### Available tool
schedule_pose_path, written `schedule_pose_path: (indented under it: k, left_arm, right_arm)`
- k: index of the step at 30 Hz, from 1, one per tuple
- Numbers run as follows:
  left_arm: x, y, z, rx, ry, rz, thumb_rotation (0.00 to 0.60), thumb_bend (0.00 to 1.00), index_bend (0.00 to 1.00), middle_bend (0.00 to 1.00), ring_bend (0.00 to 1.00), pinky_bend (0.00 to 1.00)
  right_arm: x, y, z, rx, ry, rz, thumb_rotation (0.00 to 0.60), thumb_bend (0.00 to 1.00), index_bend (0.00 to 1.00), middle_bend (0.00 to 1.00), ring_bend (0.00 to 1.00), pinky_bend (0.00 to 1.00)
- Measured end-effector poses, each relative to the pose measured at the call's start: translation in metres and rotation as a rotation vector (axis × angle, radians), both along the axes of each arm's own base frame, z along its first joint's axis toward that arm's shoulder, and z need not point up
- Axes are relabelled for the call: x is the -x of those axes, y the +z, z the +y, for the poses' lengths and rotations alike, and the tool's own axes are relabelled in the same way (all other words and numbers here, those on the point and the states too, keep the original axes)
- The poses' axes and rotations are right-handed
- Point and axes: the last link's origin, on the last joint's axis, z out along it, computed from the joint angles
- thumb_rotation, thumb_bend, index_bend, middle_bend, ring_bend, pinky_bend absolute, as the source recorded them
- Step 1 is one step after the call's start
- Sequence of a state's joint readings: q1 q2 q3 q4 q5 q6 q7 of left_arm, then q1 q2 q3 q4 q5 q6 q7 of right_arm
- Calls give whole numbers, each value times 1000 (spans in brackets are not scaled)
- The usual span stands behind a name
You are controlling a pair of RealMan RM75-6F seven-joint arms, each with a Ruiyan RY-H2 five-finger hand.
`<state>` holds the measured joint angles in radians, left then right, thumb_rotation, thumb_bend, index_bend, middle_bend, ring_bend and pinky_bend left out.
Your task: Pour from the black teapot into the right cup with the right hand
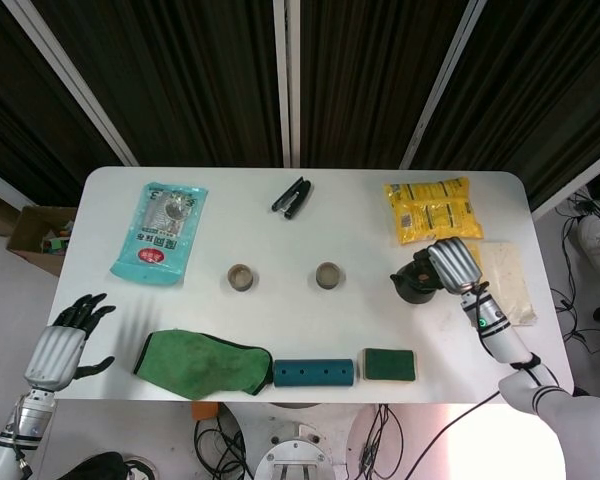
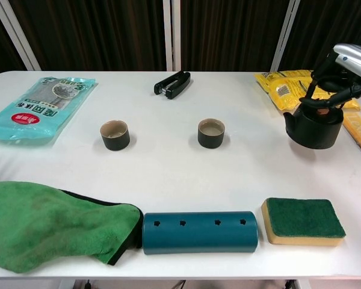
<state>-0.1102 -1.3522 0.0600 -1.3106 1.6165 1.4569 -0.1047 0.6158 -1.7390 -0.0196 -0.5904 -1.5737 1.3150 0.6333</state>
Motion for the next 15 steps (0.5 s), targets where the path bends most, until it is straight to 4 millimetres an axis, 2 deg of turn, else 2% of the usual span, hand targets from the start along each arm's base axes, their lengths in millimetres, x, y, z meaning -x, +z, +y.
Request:
schedule_pose_path:
  k: [15]
  left_arm:
    - [-2,2,-2,-3,2,14,600,129,217,91,74,227]
  right_arm:
    - [5,-24,5,9,-23,5,513,359,1000,1000,988,843]
